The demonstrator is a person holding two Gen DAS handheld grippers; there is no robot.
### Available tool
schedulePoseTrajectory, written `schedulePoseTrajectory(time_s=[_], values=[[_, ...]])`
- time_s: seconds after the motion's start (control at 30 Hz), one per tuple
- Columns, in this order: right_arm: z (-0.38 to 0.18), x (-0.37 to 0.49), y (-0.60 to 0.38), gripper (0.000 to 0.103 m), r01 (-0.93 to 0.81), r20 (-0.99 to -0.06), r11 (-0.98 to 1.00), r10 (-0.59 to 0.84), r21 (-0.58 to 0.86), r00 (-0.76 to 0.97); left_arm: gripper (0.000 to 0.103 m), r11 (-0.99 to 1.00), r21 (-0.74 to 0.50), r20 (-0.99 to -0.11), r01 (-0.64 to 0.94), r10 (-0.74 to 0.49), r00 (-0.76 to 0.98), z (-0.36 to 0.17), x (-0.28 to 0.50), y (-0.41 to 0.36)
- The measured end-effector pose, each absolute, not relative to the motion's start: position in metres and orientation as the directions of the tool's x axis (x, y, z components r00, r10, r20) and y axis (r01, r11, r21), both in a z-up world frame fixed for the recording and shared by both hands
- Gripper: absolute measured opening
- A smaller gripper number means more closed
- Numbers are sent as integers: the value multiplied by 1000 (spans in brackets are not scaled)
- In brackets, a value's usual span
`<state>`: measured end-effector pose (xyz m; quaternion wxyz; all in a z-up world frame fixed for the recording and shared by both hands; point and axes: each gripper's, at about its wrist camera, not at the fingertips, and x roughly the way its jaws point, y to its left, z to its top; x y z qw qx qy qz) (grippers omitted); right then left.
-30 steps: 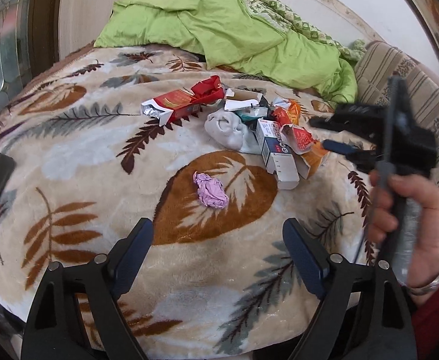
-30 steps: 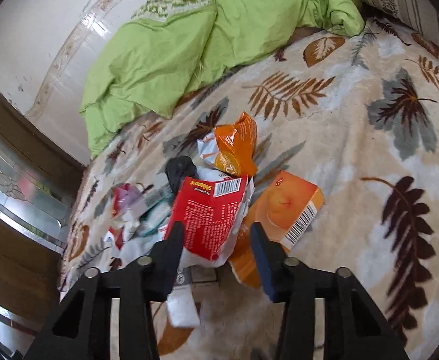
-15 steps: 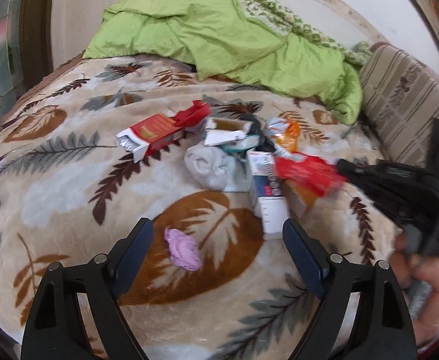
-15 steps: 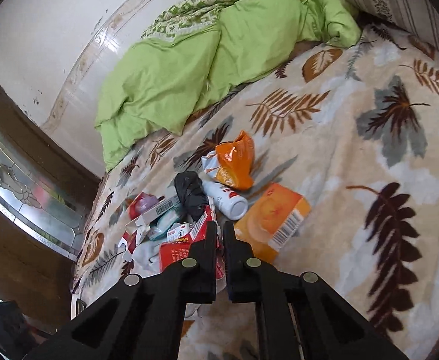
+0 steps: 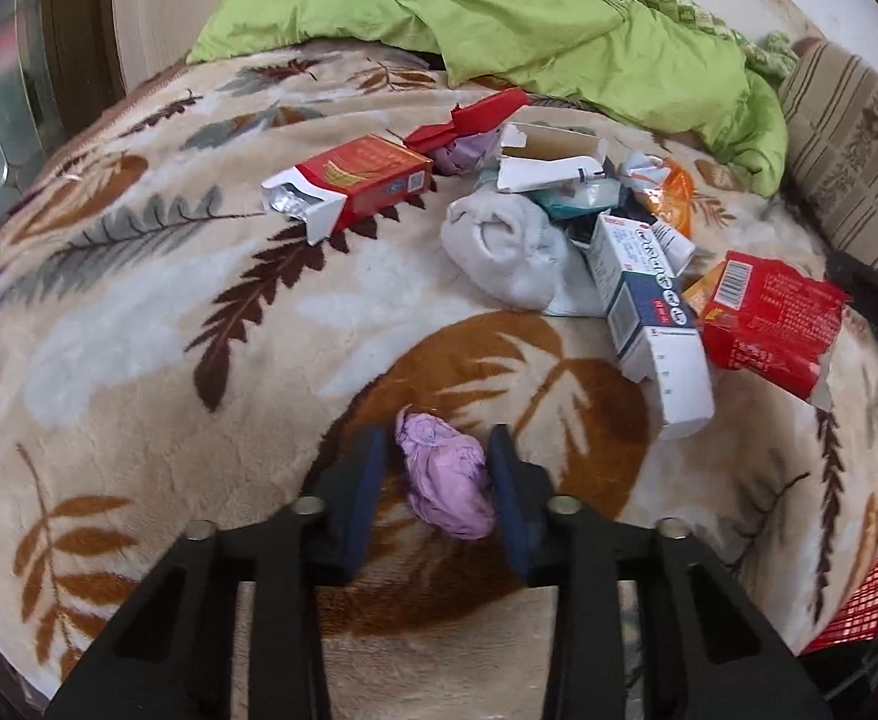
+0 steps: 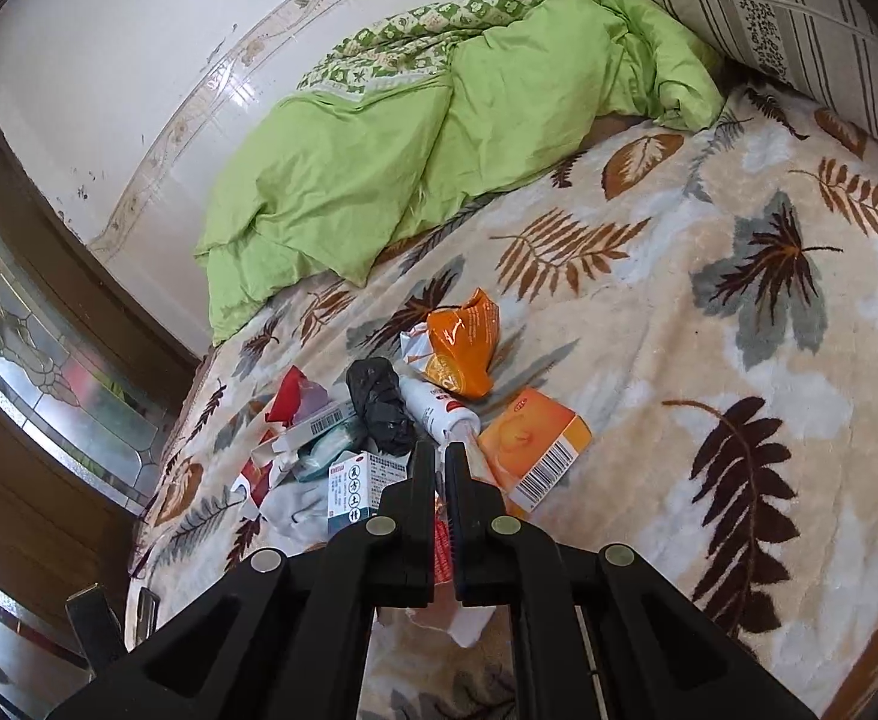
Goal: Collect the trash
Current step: 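Grasp the red snack box with the right tool while the left tool grasps the pink cloth, then carry both items to the red basket and release them inside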
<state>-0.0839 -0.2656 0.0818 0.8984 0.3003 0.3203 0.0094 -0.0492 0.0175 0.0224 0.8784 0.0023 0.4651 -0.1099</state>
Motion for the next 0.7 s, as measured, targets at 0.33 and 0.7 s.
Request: schedulePoseTrajectory(time_s=[0.33, 0.7], values=[[62, -90, -292, 54, 249, -615, 755, 247, 607, 749, 23, 970, -116, -803, 216, -219, 555, 27, -57, 23], [36, -57, -276, 53, 188, -717, 859, 256, 477, 649, 23, 957, -129, -769, 260, -262, 583, 38, -64, 19]])
